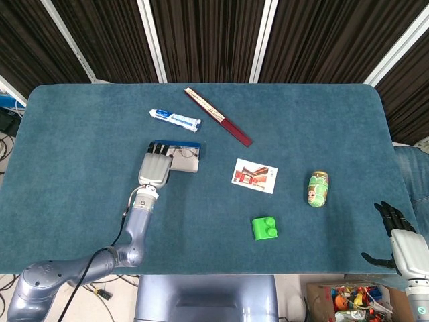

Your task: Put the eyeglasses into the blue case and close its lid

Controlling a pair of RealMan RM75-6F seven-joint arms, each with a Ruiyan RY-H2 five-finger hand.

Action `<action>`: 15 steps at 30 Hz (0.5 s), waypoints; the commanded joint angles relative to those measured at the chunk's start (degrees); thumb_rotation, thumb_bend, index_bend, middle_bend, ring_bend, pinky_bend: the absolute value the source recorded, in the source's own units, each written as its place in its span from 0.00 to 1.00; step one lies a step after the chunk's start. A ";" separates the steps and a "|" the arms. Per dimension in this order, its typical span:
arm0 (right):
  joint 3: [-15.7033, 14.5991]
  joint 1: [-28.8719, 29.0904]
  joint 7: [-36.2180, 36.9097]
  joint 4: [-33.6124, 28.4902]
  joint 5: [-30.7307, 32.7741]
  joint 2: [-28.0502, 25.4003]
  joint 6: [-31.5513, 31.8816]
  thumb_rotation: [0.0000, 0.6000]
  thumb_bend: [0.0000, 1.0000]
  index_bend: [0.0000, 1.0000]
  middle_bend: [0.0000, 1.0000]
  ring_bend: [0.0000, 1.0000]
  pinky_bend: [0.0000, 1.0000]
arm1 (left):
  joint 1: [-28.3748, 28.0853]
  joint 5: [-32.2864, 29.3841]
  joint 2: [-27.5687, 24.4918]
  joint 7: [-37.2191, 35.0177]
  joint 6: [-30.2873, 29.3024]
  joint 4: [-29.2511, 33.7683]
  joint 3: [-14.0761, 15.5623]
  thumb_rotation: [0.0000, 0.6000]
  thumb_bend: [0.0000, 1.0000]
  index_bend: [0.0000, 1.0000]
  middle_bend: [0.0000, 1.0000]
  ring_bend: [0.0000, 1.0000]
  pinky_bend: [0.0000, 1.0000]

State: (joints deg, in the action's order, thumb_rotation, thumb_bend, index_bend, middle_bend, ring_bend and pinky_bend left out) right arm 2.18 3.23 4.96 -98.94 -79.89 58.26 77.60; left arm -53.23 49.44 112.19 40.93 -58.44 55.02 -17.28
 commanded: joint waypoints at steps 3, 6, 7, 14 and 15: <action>-0.04 0.08 -0.26 -0.19 0.28 -0.15 -0.35 1.00 0.15 0.00 0.00 0.03 0.18 | 0.09 0.11 -0.02 0.14 0.00 0.10 -0.05 1.00 0.40 0.55 0.19 0.09 0.10; 0.00 0.07 -0.36 -0.30 0.39 -0.17 -0.32 1.00 0.15 0.00 0.00 0.03 0.18 | 0.23 0.09 -0.01 0.37 -0.03 0.20 -0.02 1.00 0.40 0.57 0.19 0.09 0.10; 0.00 0.07 -0.35 -0.34 0.44 -0.18 -0.35 1.00 0.14 0.00 0.00 0.03 0.18 | 0.28 0.07 -0.02 0.46 -0.05 0.24 0.00 1.00 0.40 0.58 0.20 0.09 0.10; 0.06 0.06 -0.35 -0.38 0.50 -0.16 -0.28 1.00 0.14 0.00 0.00 0.03 0.18 | 1.11 0.08 -0.68 0.32 -0.76 1.41 -0.15 1.00 0.40 0.60 0.20 0.09 0.09; 0.06 0.07 -0.37 -0.38 0.50 -0.16 -0.30 1.00 0.14 0.00 0.00 0.03 0.18 | 1.34 0.19 -0.96 0.23 -1.01 1.84 -0.12 1.00 0.40 0.60 0.20 0.09 0.09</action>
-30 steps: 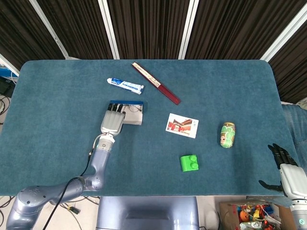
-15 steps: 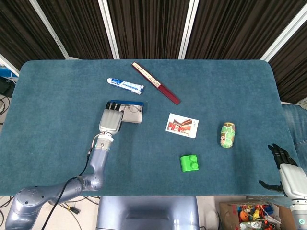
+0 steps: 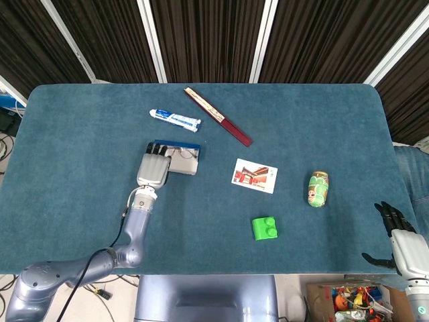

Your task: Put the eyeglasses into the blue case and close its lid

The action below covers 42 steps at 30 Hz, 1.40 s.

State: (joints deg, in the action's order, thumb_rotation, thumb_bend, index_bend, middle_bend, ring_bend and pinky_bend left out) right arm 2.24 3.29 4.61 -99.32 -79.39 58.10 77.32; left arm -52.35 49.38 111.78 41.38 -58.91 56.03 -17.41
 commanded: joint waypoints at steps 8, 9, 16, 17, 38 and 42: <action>-0.06 0.02 0.10 -0.04 -0.11 -0.06 -0.08 1.00 0.15 0.00 0.00 0.03 0.18 | 5.00 1.50 -5.35 -0.45 -4.36 8.70 2.28 1.00 0.40 0.60 0.19 0.08 0.09; -0.06 0.03 0.08 -0.04 -0.12 -0.06 -0.08 1.00 0.14 0.00 0.00 0.03 0.18 | 5.80 1.67 -6.14 -0.33 -4.90 10.05 2.90 1.00 0.40 0.60 0.19 0.08 0.09; -0.09 0.03 -0.11 -0.13 -0.09 -0.06 -0.10 1.00 0.14 0.00 0.00 0.03 0.18 | 8.69 1.44 -10.12 1.23 -6.68 17.55 4.90 1.00 0.40 0.60 0.19 0.08 0.09; -0.07 0.02 -0.19 -0.15 -0.05 -0.03 -0.07 1.00 0.15 0.00 0.00 0.03 0.18 | 8.74 1.32 -10.43 1.48 -6.71 18.46 4.85 1.00 0.40 0.60 0.19 0.08 0.08; -0.01 0.07 -0.42 -0.41 0.58 -0.16 -0.43 1.00 0.15 0.00 0.00 0.03 0.18 | 2.64 -6.16 -8.09 7.57 -3.23 15.53 -0.41 1.00 0.40 0.60 0.18 0.07 0.07; -0.01 0.11 -0.51 -0.38 0.62 -0.15 -0.49 1.00 0.15 0.00 0.00 0.03 0.18 | 1.78 -6.10 -7.96 7.63 -3.66 15.01 -0.92 1.00 0.40 0.60 0.18 0.07 0.07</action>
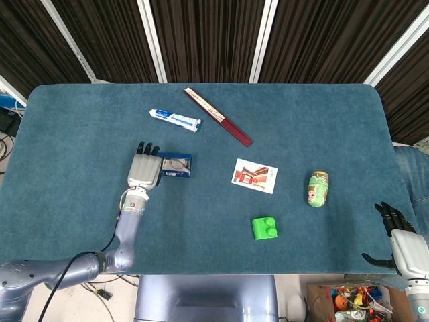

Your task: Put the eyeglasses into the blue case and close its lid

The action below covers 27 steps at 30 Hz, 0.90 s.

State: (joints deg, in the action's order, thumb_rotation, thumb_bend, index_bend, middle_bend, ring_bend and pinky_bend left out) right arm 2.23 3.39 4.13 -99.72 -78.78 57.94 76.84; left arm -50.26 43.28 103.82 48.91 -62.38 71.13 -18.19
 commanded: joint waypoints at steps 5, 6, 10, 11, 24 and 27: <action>0.00 0.00 -0.12 -0.03 0.07 0.01 -0.03 1.00 0.15 0.00 0.00 0.03 0.18 | -1.10 -0.59 -0.02 0.43 -0.42 -0.50 -0.56 1.00 0.40 0.60 0.18 0.07 0.07; -0.01 0.00 -0.12 -0.04 0.09 0.01 -0.04 1.00 0.15 0.00 0.00 0.03 0.18 | -1.25 -0.75 0.04 0.48 -0.40 -0.74 -0.71 1.00 0.40 0.60 0.18 0.07 0.07; 0.01 0.01 -0.18 -0.08 0.17 0.01 -0.07 1.00 0.15 0.00 0.00 0.03 0.18 | -1.92 -1.54 0.33 0.84 -0.12 -1.84 -1.12 1.00 0.40 0.60 0.18 0.07 0.07; 0.00 0.01 -0.20 -0.08 0.18 0.00 -0.09 1.00 0.15 0.00 0.00 0.03 0.18 | -2.08 -1.72 0.44 0.89 -0.04 -2.19 -1.23 1.00 0.40 0.60 0.18 0.07 0.07; -0.01 0.06 -0.69 -0.05 0.47 0.00 -0.28 1.00 0.15 0.00 0.00 0.03 0.18 | -4.84 -2.64 3.19 0.35 1.36 -9.95 -2.74 1.00 0.40 0.60 0.18 0.07 0.07; -0.04 0.09 -0.83 -0.05 0.58 -0.02 -0.41 1.00 0.15 0.00 0.00 0.03 0.18 | -5.22 -2.81 3.77 0.27 1.80 -11.16 -2.77 1.00 0.40 0.60 0.18 0.07 0.07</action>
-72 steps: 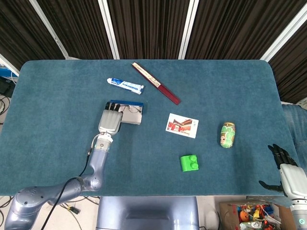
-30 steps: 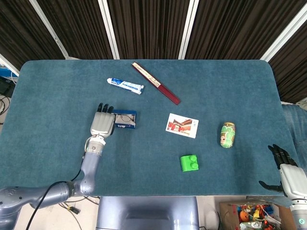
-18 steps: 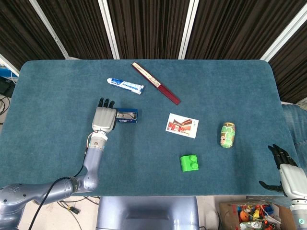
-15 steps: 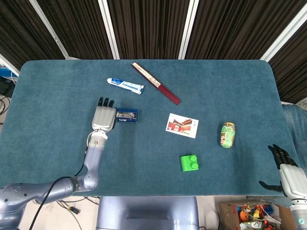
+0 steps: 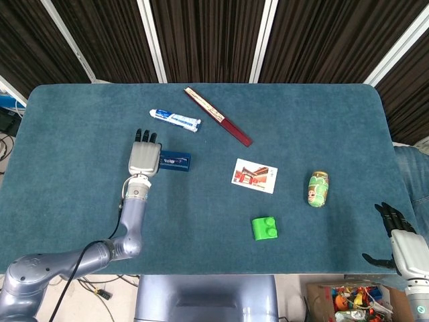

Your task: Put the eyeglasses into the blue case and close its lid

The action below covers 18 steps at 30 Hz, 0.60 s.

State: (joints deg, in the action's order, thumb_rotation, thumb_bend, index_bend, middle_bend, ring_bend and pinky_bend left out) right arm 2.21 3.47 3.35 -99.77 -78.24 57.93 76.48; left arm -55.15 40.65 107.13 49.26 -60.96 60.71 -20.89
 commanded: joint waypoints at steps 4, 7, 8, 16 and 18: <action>0.02 0.02 -0.10 -0.06 0.20 -0.02 -0.09 1.00 0.15 0.00 0.00 0.03 0.18 | -0.91 -0.35 1.30 -0.24 0.91 -2.31 -0.22 1.00 0.40 0.60 0.18 0.07 0.06; 0.03 0.03 -0.17 -0.13 0.33 -0.06 -0.18 1.00 0.15 0.00 0.00 0.03 0.18 | -1.51 -0.51 2.05 -0.38 1.27 -3.68 -0.54 1.00 0.40 0.60 0.18 0.07 0.06; 0.02 0.03 -0.21 -0.14 0.36 -0.06 -0.21 1.00 0.15 0.00 0.00 0.03 0.18 | -1.69 -0.52 2.26 -0.42 1.34 -4.13 -0.62 1.00 0.40 0.59 0.18 0.07 0.06; -0.02 0.10 -0.37 -0.35 0.70 -0.16 -0.58 1.00 0.16 0.00 0.00 0.03 0.18 | -3.85 -1.89 4.81 -0.12 2.84 -10.25 -2.20 1.00 0.40 0.58 0.18 0.07 0.06; 0.00 0.12 -0.43 -0.43 0.81 -0.21 -0.64 1.00 0.16 0.00 0.00 0.03 0.18 | -4.24 -1.88 5.36 -0.35 3.25 -11.36 -2.41 1.00 0.40 0.58 0.18 0.07 0.06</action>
State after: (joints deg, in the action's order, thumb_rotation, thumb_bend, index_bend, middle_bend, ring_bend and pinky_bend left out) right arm 2.21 3.59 2.92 -100.19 -77.43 57.73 75.84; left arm -58.98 38.93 112.01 49.00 -58.10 49.94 -23.01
